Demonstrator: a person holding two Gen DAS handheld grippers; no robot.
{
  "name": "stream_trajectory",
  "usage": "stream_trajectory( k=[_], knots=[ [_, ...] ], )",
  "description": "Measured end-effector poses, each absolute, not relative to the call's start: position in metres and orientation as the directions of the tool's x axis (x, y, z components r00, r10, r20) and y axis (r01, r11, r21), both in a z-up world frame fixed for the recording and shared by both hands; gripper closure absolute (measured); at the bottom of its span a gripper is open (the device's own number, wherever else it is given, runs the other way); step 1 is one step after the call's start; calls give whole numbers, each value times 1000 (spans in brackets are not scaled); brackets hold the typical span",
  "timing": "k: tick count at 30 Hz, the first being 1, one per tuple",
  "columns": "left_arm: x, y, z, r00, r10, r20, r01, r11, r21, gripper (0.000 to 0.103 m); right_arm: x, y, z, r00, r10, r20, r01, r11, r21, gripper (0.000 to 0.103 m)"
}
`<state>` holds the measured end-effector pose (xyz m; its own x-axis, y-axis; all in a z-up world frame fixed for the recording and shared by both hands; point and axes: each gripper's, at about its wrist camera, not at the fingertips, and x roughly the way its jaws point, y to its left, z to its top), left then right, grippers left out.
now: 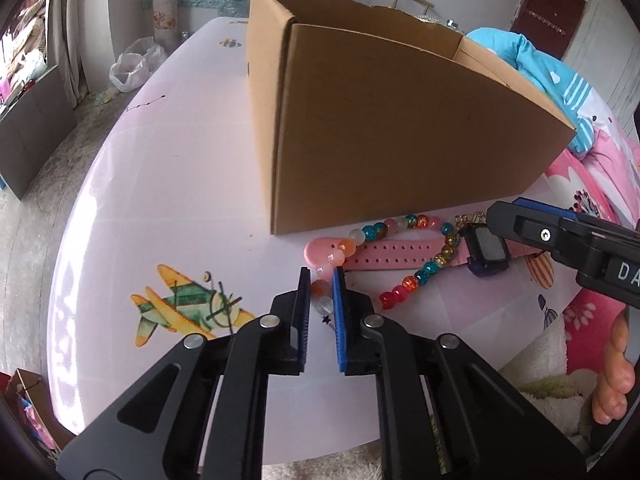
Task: Organize jewelry
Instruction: 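Close the left gripper on the multicolour bead bracelet while the right gripper grasps it too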
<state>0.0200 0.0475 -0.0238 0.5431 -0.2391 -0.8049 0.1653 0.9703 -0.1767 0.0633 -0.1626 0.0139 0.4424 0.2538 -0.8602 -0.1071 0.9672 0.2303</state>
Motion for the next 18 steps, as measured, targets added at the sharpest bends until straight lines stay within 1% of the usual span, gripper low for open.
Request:
stream_trajectory(
  k=[5,9,14,18],
  knots=[
    [14,58,-21,541,-208,-815,146,977,-153,94,68,-148,10,408,318,-856,-156,948,277,60],
    [13,68,-22,545,-214,-811,128,977,-172,94,75,-132,1,365,361,-858,-194,931,309,67],
    [17,74,-22,536,-246,-808,120,969,-216,93,85,-117,-10,340,340,-877,-217,936,279,70],
    [19,79,-25,523,-280,-805,122,959,-255,93,90,-107,-16,327,308,-894,-241,941,236,79]
  ],
)
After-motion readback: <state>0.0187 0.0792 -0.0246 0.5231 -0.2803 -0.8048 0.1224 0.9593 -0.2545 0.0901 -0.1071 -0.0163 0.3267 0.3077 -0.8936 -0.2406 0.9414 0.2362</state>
